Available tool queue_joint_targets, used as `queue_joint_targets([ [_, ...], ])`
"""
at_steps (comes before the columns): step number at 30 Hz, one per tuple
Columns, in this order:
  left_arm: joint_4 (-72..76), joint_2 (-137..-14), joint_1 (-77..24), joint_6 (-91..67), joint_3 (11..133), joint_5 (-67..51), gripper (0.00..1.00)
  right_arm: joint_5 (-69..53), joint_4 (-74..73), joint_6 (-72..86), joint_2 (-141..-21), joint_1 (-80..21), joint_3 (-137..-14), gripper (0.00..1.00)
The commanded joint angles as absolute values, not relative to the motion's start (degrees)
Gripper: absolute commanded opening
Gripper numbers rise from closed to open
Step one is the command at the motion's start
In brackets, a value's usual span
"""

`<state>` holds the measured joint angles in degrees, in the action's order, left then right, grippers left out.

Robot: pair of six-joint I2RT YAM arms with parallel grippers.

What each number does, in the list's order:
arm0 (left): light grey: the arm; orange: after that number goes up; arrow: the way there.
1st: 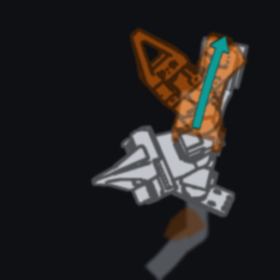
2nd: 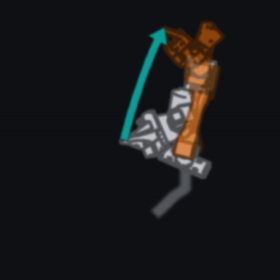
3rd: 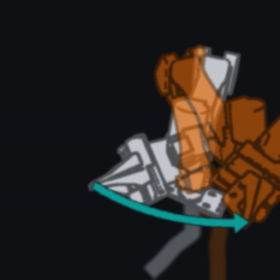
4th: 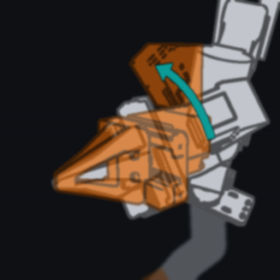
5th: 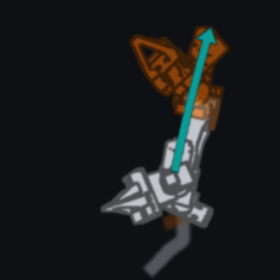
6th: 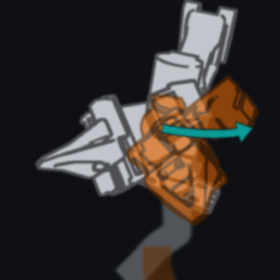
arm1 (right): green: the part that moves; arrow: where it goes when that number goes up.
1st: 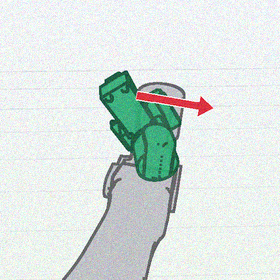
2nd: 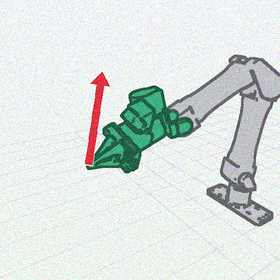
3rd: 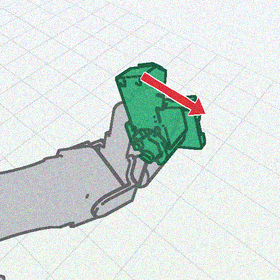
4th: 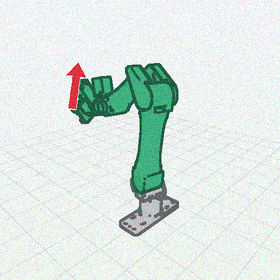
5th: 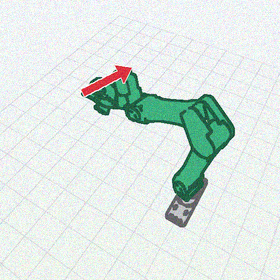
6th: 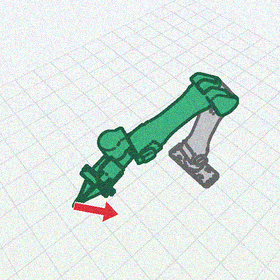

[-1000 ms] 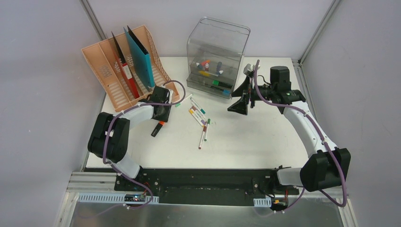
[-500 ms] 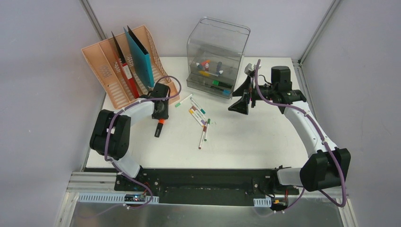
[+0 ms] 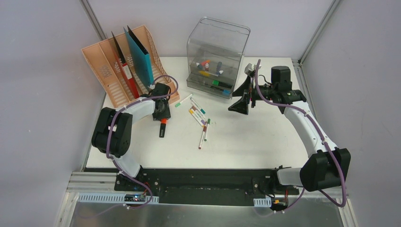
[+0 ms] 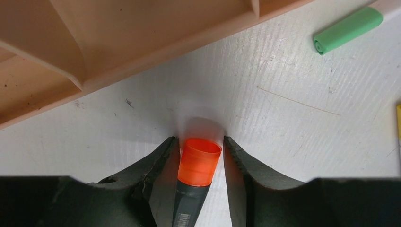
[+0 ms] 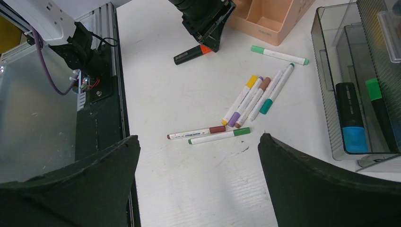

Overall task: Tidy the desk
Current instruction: Pick up the stationery from the center of the board.

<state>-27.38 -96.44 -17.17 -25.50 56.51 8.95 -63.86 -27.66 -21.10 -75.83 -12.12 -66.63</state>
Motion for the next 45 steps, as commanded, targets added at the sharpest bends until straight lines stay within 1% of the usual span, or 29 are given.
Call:
queue_joint_targets([
  [1, -29.83, -94.78, -17.45, -25.14, 54.28, 8.44, 0.4, -65.92, -25.9, -22.04, -74.61, -11.82, -66.71, 1.0],
  [5, -30.0, -92.9, -17.4, -23.11, 51.83, 5.66, 0.4, -65.92, -25.86, -22.06, -74.77, -11.75, -66.62, 1.0],
  [6, -30.03, -92.82, -17.4, -23.26, 51.4, 4.88, 0.42, -65.92, -25.78, -22.06, -74.75, -11.77, -66.6, 1.0],
  [7, -30.02, -92.86, -17.51, -23.26, 51.14, 3.82, 0.49, -65.87, -25.78, -22.06, -74.78, -11.76, -66.62, 1.0],
  [8, -30.25, -92.96, -17.68, -23.13, 51.07, 3.36, 0.6, -65.85, -25.77, -22.06, -74.72, -11.77, -66.62, 1.0],
  [9, -30.58, -93.13, -17.95, -23.18, 51.11, 3.23, 0.66, -65.83, -25.83, -22.06, -74.75, -11.66, -66.58, 1.0],
  [10, -30.87, -93.28, -18.13, -23.2, 51.19, 3.13, 0.7, -65.83, -25.83, -22.06, -74.66, -11.69, -66.62, 1.0],
  [12, -31.8, -93.42, -18.65, -23.2, 51.52, 3.18, 0.71, -65.83, -25.75, -22.04, -74.57, -11.62, -66.6, 1.0],
  [15, -33.09, -93.43, -20.09, -23.33, 51.59, 4.33, 0.7, -65.99, -25.62, -21.97, -74.53, -11.52, -66.51, 1.0],
  [18, -34.7, -93.5, -22.49, -24.01, 51.56, 5.76, 0.66, -66.01, -25.63, -21.97, -74.45, -11.51, -66.53, 1.0],
  [23, -35.21, -95.94, -25.62, -25.15, 50.63, 7.41, 0.55, -66.01, -25.54, -21.97, -74.28, -11.51, -66.38, 1.0],
  [27, -37.09, -97.71, -28.62, -25.49, 51.9, 10.26, 0.39, -66.01, -25.53, -21.89, -74.01, -11.41, -66.44, 1.0],
  [31, -39.45, -97.19, -32.84, -25.43, 54.63, 14.6, 0.28, -66.09, -25.52, -21.89, -73.82, -11.34, -66.44, 1.0],
  [35, -38.39, -95.67, -33.31, -23.95, 55.0, 13.79, 0.16, -66.52, -24.94, -21.4, -73.7, -11.34, -66.08, 1.0],
  [36, -37.42, -94.81, -33.31, -23.23, 54.52, 13.01, 0.13, -66.67, -24.49, -21.03, -73.74, -11.34, -65.83, 1.0],
  [39, -32.19, -89.37, -33.31, -21.34, 51.98, 8.93, 0.06, -67.39, -22.54, -19.37, -73.78, -11.39, -64.89, 1.0],
  [43, -21.64, -79.25, -33.31, -18.91, 46.6, 1.09, 0.03, -67.3, -16.7, -14.33, -74.04, -12.12, -62.8, 1.0],
  [45, -15.7, -74.16, -33.31, -17.9, 43.97, -1.94, 0.0, -68.47, -11.65, -10.23, -74.21, -12.64, -60.62, 1.0],
])
